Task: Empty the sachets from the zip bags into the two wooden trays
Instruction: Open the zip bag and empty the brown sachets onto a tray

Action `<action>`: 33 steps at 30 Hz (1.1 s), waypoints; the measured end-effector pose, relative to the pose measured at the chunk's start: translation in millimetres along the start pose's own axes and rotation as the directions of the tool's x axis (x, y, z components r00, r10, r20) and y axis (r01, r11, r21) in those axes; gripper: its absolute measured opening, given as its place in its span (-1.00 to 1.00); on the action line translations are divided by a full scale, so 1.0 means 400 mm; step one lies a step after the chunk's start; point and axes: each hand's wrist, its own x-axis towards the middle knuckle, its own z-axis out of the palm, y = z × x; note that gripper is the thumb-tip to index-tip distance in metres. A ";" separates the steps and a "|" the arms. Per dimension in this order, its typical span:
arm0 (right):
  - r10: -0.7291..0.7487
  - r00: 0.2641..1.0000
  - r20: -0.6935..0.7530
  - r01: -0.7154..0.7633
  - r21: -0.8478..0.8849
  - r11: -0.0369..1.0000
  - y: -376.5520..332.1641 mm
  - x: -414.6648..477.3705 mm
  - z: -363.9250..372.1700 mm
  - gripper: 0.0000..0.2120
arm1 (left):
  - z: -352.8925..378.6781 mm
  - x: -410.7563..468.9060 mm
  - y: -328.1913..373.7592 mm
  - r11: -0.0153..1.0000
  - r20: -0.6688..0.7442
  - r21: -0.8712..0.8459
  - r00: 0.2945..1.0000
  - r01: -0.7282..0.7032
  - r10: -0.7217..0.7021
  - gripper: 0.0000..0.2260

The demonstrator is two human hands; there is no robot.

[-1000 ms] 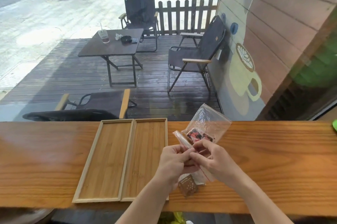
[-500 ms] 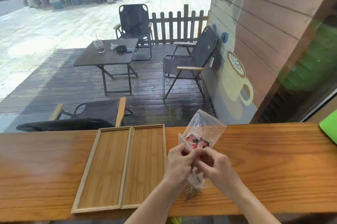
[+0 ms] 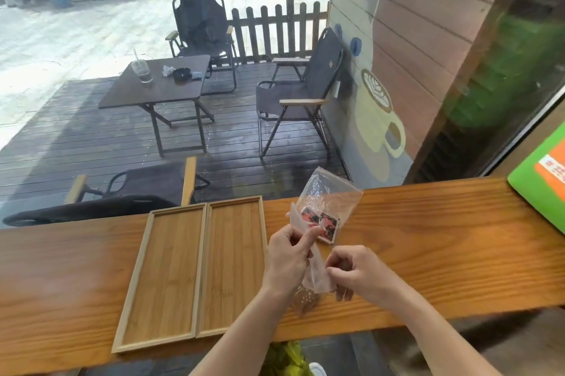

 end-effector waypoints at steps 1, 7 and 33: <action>-0.006 1.000 -0.021 0.006 -0.013 1.000 0.003 -0.001 0.000 -0.90 | -0.001 -0.004 -0.003 0.997 0.052 0.079 0.999 -0.003 -0.002 -0.61; -0.057 0.997 -0.060 0.057 -0.003 0.998 0.009 -0.006 0.004 -0.85 | -0.001 -0.040 -0.011 0.964 0.311 0.267 0.946 0.002 -0.088 -0.68; -0.029 0.986 -0.164 0.000 -0.171 0.985 0.036 0.018 0.016 -0.96 | 0.029 -0.065 -0.006 0.884 0.199 0.448 0.979 -0.131 0.045 -0.80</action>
